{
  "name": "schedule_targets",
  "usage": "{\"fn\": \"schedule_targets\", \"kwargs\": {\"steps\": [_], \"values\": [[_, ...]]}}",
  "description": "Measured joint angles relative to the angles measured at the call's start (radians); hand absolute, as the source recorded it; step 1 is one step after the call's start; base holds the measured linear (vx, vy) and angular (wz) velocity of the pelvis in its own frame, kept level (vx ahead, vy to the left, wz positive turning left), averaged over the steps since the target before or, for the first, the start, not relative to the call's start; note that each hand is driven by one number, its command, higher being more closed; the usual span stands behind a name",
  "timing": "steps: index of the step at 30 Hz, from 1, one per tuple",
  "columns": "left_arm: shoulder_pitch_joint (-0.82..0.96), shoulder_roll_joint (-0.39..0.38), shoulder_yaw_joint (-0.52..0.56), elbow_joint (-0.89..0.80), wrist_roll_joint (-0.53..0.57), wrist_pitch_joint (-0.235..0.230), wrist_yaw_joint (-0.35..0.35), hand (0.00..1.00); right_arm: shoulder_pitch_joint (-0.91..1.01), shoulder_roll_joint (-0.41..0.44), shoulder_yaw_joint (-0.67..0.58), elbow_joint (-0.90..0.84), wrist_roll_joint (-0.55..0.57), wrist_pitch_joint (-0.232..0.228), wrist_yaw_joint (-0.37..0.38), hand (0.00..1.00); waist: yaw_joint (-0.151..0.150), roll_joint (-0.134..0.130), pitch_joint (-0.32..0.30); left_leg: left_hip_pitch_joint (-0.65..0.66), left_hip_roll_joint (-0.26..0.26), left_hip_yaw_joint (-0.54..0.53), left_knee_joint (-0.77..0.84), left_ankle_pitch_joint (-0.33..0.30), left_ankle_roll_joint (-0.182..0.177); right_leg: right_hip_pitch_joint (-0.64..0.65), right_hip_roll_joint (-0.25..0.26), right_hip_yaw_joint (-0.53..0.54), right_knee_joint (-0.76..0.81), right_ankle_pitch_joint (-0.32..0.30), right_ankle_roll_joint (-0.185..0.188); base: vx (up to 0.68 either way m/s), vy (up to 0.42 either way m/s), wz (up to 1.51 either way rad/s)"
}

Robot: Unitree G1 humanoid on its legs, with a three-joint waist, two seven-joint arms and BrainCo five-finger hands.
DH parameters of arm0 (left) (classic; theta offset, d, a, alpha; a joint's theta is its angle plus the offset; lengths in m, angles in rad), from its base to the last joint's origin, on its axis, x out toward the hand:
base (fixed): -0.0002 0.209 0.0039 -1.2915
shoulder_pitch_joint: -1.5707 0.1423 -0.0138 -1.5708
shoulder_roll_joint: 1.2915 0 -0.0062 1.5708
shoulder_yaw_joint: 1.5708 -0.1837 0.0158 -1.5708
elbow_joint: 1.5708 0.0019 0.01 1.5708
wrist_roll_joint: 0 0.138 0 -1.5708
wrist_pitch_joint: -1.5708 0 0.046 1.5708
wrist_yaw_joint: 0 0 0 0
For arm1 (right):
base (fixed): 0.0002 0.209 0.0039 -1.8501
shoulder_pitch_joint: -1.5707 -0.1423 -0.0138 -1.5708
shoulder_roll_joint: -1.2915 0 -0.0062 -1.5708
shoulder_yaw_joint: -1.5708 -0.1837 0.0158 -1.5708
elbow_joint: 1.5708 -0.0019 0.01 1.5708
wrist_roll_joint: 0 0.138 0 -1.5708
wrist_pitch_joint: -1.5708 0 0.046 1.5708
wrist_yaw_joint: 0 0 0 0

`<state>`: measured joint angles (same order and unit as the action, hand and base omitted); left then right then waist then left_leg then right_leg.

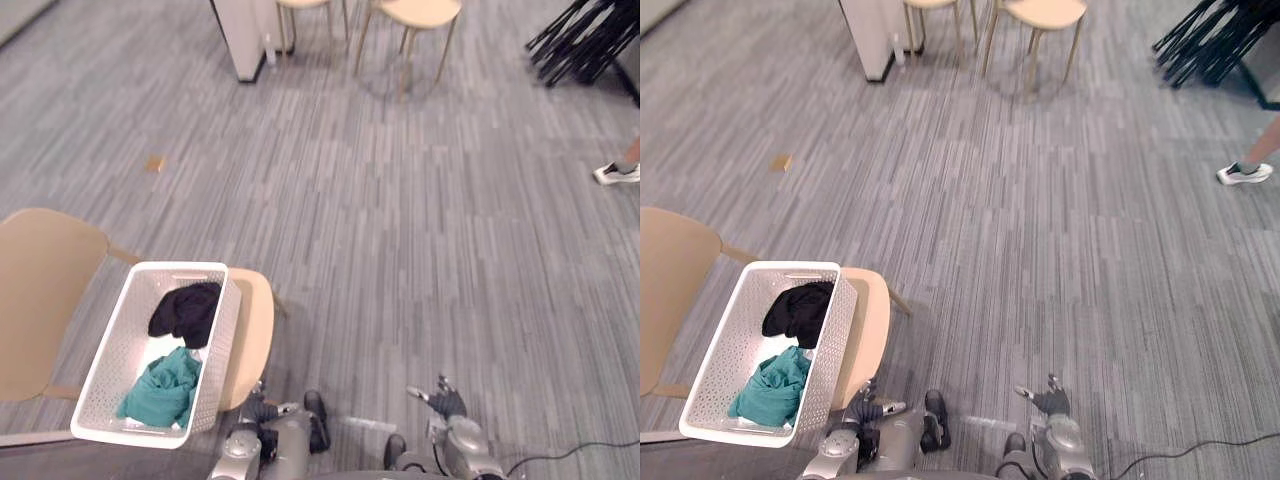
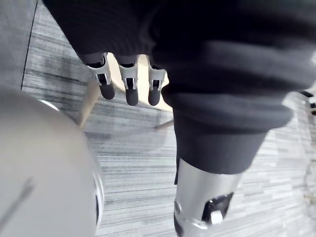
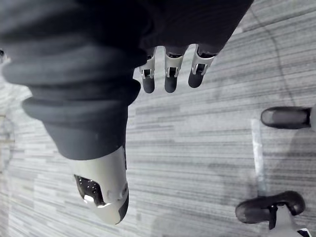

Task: Pick up the laundry basket with both hands and put the clothes into the washing machine.

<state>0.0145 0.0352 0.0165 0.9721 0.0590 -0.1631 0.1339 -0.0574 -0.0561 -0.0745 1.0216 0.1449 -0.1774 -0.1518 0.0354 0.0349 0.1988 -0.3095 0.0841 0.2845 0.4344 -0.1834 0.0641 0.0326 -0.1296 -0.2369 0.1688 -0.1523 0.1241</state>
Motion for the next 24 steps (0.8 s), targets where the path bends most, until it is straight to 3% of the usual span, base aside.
{"fn": "schedule_targets", "kwargs": {"steps": [1, 2, 3, 4, 5, 6, 7, 9, 11, 12, 13, 14, 15, 16, 18, 19, 20, 21, 22, 23, 24], "values": [[0.001, 0.001, 0.000, 0.002, -0.009, 0.001, 0.001, 0.00, -0.004, 0.001, 0.004, 0.012, -0.001, 0.000, 0.000, 0.00, 0.012, 0.000, 0.000, 0.040, -0.004, 0.004, 0.010, -0.038, 0.003, -0.025, -0.022, 0.005, 0.130, -0.013, 0.016, 0.41, 0.247, 0.02], [0.005, 0.007, -0.007, 0.011, -0.010, 0.003, 0.001, 0.00, -0.007, 0.008, 0.005, 0.013, -0.013, 0.000, 0.001, 0.00, 0.010, -0.008, -0.001, 0.107, -0.030, -0.002, -0.015, -0.059, 0.015, -0.077, -0.068, -0.001, 0.346, -0.009, 0.020, 0.41, 0.248, 0.18], [0.008, 0.007, -0.013, 0.012, -0.010, 0.004, 0.001, 0.00, -0.013, 0.010, 0.012, 0.012, -0.020, -0.001, 0.001, 0.00, 0.003, -0.017, 0.001, 0.141, -0.048, -0.012, -0.031, -0.067, 0.025, -0.112, -0.101, -0.007, 0.464, 0.006, 0.020, 0.42, 0.211, 0.47], [0.007, 0.012, -0.019, 0.011, -0.009, 0.006, 0.001, 0.00, -0.012, 0.011, 0.020, 0.014, -0.023, -0.001, 0.003, 0.00, 0.002, -0.030, 0.003, 0.183, -0.073, -0.028, -0.050, -0.082, 0.036, -0.151, -0.137, -0.014, 0.607, 0.011, 0.008, 0.53, 0.150, 0.86], [0.007, 0.012, -0.027, 0.010, -0.009, 0.008, 0.002, 0.00, -0.010, 0.008, 0.022, 0.014, -0.032, -0.001, 0.003, 0.00, -0.001, -0.033, 0.006, 0.241, -0.098, -0.083, -0.072, -0.101, 0.046, -0.191, -0.164, -0.058, 0.739, -0.026, -0.045, 0.53, 0.111, 0.91], [0.006, 0.012, -0.031, 0.010, -0.009, 0.008, 0.002, 0.00, -0.011, 0.008, 0.022, 0.013, -0.034, -0.001, 0.002, 0.00, -0.003, -0.032, 0.006, 0.261, -0.104, -0.105, -0.087, -0.102, 0.047, -0.200, -0.163, -0.072, 0.752, -0.042, -0.052, 0.55, 0.053, 1.17], [0.006, 0.016, -0.053, 0.006, -0.009, 0.011, 0.003, 0.00, -0.017, 0.008, 0.024, 0.013, -0.036, -0.001, 0.002, 0.00, -0.013, -0.028, 0.009, 0.301, -0.107, -0.151, -0.116, -0.101, 0.046, -0.218, -0.142, -0.093, 0.729, -0.078, -0.061, 0.46, -0.012, 1.25], [-0.003, 0.017, -0.066, -0.006, -0.009, 0.013, 0.004, 0.00, -0.033, 0.004, 0.035, 0.009, -0.036, -0.003, 0.001, 0.00, -0.020, -0.015, 0.015, 0.341, -0.103, -0.258, -0.148, -0.101, 0.045, -0.262, -0.053, -0.067, 0.594, -0.123, -0.072, 0.44, -0.067, 1.38], [-0.038, 0.006, -0.096, -0.020, -0.010, 0.014, 0.003, 0.00, -0.032, -0.018, 0.043, -0.025, -0.035, -0.006, -0.002, 0.00, -0.022, 0.000, 0.021, 0.346, -0.100, -0.443, -0.154, -0.099, 0.042, -0.369, 0.073, 0.140, 0.374, -0.106, -0.061, 0.41, -0.181, 1.86], [-0.045, 0.000, -0.103, -0.021, -0.011, 0.013, 0.003, 0.00, -0.031, -0.024, 0.042, -0.025, -0.033, -0.008, -0.002, 0.00, -0.024, 0.002, 0.022, 0.346, -0.102, -0.477, -0.153, -0.098, 0.033, -0.382, 0.092, 0.188, 0.320, -0.088, -0.048, 0.33, -0.195, 2.12], [-0.056, -0.007, -0.105, -0.022, -0.011, 0.012, 0.003, 0.00, -0.024, -0.032, 0.042, -0.026, -0.029, -0.009, -0.004, 0.00, -0.022, -0.004, 0.021, 0.346, -0.113, -0.535, -0.141, -0.100, -0.001, -0.379, 0.100, 0.270, 0.188, -0.006, -0.037, 0.46, -0.317, 2.08], [-0.056, -0.020, -0.106, -0.029, -0.012, 0.009, 0.002, 0.00, -0.009, -0.028, 0.041, -0.030, -0.028, -0.010, -0.013, 0.00, -0.021, -0.019, 0.020, 0.343, -0.136, -0.605, -0.099, -0.130, -0.055, -0.354, 0.073, 0.304, 0.044, 0.194, -0.027, 0.44, -0.335, 2.32], [-0.056, -0.054, -0.096, -0.025, -0.018, 0.006, 0.005, 0.00, -0.008, -0.051, 0.037, -0.025, -0.027, -0.008, -0.020, 0.00, -0.010, 0.019, 0.030, 0.328, -0.112, -0.663, -0.058, -0.163, -0.098, -0.338, 0.077, 0.245, 0.075, 0.220, -0.037, 0.50, -0.395, 2.00], [-0.042, -0.067, -0.088, -0.040, -0.020, -0.002, 0.005, 0.00, -0.017, -0.056, 0.034, -0.034, -0.027, -0.010, -0.023, 0.00, 0.007, 0.043, 0.015, 0.287, -0.085, -0.669, -0.030, -0.146, -0.129, -0.336, 0.076, 0.196, 0.070, 0.205, -0.056, 0.34, -0.323, 1.63], [-0.037, -0.066, -0.074, -0.050, -0.025, -0.001, 0.005, 0.00, -0.036, -0.056, 0.033, -0.082, -0.028, -0.016, -0.024, 0.00, 0.010, 0.042, 0.017, 0.220, -0.041, -0.607, -0.031, -0.101, -0.210, -0.270, 0.044, 0.039, 0.014, 0.181, -0.087, 0.33, -0.326, 1.94], [-0.037, -0.065, -0.074, -0.051, -0.029, -0.001, 0.005, 0.00, -0.037, -0.056, 0.031, -0.085, -0.028, -0.016, -0.025, 0.00, 0.011, 0.038, 0.019, 0.212, -0.027, -0.567, -0.039, -0.103, -0.213, -0.245, 0.037, 0.007, 0.000, 0.177, -0.093, 0.21, -0.237, 2.45], [-0.034, -0.060, -0.089, -0.053, -0.030, -0.001, 0.013, 0.00, -0.035, -0.062, 0.031, -0.090, -0.028, -0.016, -0.038, 0.00, 0.011, 0.031, 0.022, 0.188, 0.009, -0.422, -0.059, -0.098, -0.204, -0.177, 0.014, -0.084, -0.033, 0.176, -0.095, 0.10, -0.127, 1.83], [-0.034, -0.058, -0.098, -0.058, -0.030, -0.001, 0.016, 0.00, -0.034, -0.064, 0.030, -0.096, -0.028, -0.016, -0.045, 0.00, 0.010, 0.029, 0.022, 0.178, 0.022, -0.360, -0.067, -0.093, -0.195, -0.158, 0.006, -0.116, -0.041, 0.176, -0.094, 0.09, -0.105, 1.97], [-0.034, -0.056, -0.112, -0.068, -0.030, -0.001, 0.021, 0.00, -0.037, -0.070, 0.031, -0.109, -0.027, -0.018, -0.051, 0.00, 0.010, 0.028, 0.019, 0.164, 0.045, -0.235, -0.085, -0.068, -0.163, -0.137, -0.007, -0.169, -0.052, 0.175, -0.093, 0.05, -0.010, 1.48], [-0.034, -0.050, -0.136, -0.074, -0.030, -0.001, 0.022, 0.00, -0.041, -0.078, 0.030, -0.128, -0.027, -0.021, -0.060, 0.00, 0.008, 0.032, 0.017, 0.138, 0.068, -0.110, -0.102, -0.008, -0.121, -0.125, -0.019, -0.230, -0.058, 0.165, -0.086, 0.05, 0.001, 1.48], [-0.034, -0.049, -0.144, -0.077, -0.030, -0.001, 0.022, 0.00, -0.042, -0.081, 0.029, -0.142, -0.026, -0.023, -0.064, 0.00, 0.007, 0.037, 0.013, 0.124, 0.083, -0.051, -0.119, 0.054, -0.098, -0.120, -0.023, -0.260, -0.057, 0.153, -0.074, 0.05, 0.072, 1.44]]}}
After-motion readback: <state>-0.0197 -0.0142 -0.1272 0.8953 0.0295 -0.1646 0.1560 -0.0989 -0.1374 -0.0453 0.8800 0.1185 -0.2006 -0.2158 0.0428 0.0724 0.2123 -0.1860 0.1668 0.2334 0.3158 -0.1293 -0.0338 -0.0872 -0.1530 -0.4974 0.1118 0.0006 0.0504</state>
